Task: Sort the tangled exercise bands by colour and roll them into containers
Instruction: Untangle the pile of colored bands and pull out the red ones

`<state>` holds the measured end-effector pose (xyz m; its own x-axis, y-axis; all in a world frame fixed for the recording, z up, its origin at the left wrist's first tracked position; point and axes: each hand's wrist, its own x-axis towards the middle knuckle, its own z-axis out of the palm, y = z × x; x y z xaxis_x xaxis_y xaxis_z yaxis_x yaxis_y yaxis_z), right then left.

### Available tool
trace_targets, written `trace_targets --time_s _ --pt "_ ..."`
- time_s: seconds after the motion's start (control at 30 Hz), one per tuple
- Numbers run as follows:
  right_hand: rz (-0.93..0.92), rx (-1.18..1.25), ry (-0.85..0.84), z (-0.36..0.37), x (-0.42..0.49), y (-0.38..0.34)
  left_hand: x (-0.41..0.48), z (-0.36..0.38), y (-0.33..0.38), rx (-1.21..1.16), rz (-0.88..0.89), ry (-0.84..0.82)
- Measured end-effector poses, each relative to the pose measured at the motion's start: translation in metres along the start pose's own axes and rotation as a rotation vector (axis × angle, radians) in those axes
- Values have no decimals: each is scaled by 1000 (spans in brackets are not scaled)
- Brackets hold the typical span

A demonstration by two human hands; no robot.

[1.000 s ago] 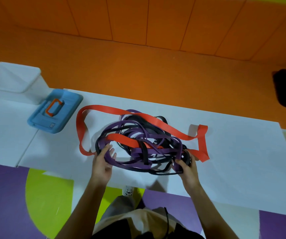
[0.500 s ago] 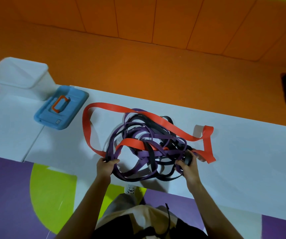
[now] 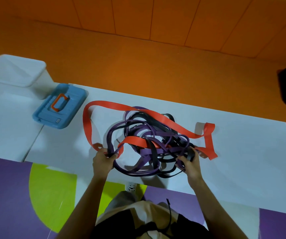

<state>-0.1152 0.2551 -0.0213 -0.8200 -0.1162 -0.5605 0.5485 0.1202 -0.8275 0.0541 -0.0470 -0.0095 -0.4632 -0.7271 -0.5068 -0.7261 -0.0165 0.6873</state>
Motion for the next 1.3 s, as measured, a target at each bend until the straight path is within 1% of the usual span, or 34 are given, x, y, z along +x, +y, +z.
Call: trace_targets --time_s 0.13,0.2,0.4,0.47,0.57,0.73,0.8,0.87,0.93,1.0,1.07,1.13,1.2,1.3 --pt "11 8 33 4 -1 1 4 -3 6 45 -33 -68" --pt "8 8 49 7 -1 1 2 -5 10 67 -17 -90" --pt "2 9 63 11 -1 2 -5 -13 11 150 19 -79" --pt "5 -7 68 10 0 4 -6 -15 6 141 31 -89" --pt "11 -10 65 8 0 6 -12 -16 6 7 6 -99" --pt "4 -7 53 8 -1 7 -14 -16 24 -324 -94 -106" --pt "11 -4 56 6 -1 9 -12 -17 28 -478 -142 -164" --pt "6 -2 45 5 -4 9 -11 -17 36 -646 -176 -272" --pt "-5 -8 31 3 -6 8 -12 -14 46 -750 -181 -381" --pt "-3 -8 26 1 -7 7 -15 -10 61 -788 -141 -505" --pt "7 -30 -9 0 -11 1 -15 -4 76 -750 -65 -580" --pt "20 -85 -72 -1 -15 -8 -8 6 90 -731 -36 -600" --pt "22 -164 -117 -4 -14 -16 -1 18 107 -754 -47 -597" --pt "4 -354 -84 -14 2 -14 4 39 138 -729 -24 -679"
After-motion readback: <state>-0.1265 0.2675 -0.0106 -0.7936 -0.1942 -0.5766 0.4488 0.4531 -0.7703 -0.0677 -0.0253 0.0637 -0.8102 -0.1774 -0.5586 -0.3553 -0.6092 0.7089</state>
